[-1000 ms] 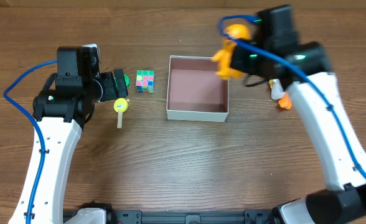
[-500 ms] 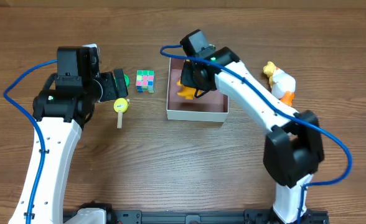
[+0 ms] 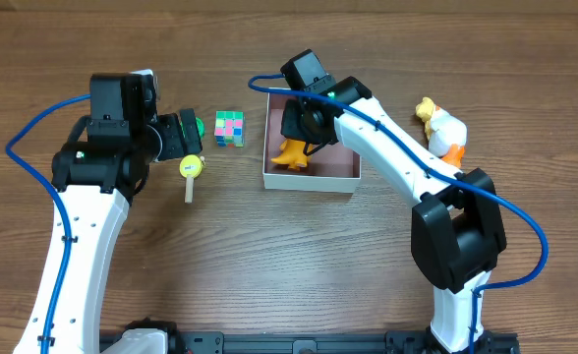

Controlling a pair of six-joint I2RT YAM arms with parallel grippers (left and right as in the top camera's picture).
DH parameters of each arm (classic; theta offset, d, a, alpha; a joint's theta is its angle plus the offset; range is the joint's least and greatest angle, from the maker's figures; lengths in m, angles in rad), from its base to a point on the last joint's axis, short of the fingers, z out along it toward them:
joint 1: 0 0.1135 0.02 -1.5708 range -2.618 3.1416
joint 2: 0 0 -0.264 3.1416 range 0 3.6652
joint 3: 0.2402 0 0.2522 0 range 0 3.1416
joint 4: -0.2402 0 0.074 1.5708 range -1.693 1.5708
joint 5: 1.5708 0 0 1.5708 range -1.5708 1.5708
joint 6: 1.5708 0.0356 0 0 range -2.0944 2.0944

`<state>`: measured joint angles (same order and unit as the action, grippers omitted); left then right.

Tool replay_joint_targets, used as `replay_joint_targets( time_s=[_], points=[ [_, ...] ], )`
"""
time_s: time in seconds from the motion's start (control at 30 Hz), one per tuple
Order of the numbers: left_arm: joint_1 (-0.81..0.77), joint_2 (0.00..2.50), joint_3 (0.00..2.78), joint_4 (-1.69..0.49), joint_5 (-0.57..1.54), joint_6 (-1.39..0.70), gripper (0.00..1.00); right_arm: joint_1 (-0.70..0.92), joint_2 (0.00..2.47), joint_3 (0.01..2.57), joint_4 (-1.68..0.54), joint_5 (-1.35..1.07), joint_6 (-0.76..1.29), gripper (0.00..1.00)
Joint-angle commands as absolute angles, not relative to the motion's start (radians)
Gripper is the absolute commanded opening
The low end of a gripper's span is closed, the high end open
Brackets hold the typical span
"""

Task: Pack container
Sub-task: 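Carry the orange dinosaur left and release it inside the box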

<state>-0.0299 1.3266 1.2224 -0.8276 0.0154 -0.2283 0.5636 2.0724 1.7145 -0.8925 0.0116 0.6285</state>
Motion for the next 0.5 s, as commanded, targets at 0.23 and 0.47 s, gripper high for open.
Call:
replay_joint_targets(
  time_s=[0.23, 0.47],
  points=[
    [-0.018, 1.333, 1.245, -0.827, 0.012, -0.205, 1.00, 0.461, 2.056, 1.719, -0.937, 0.078, 0.618, 0.04],
    [-0.018, 1.333, 1.245, -0.828, 0.012, -0.205, 1.00, 0.367, 2.000, 1.728, -0.940, 0.072, 0.530, 0.04]
  ],
)
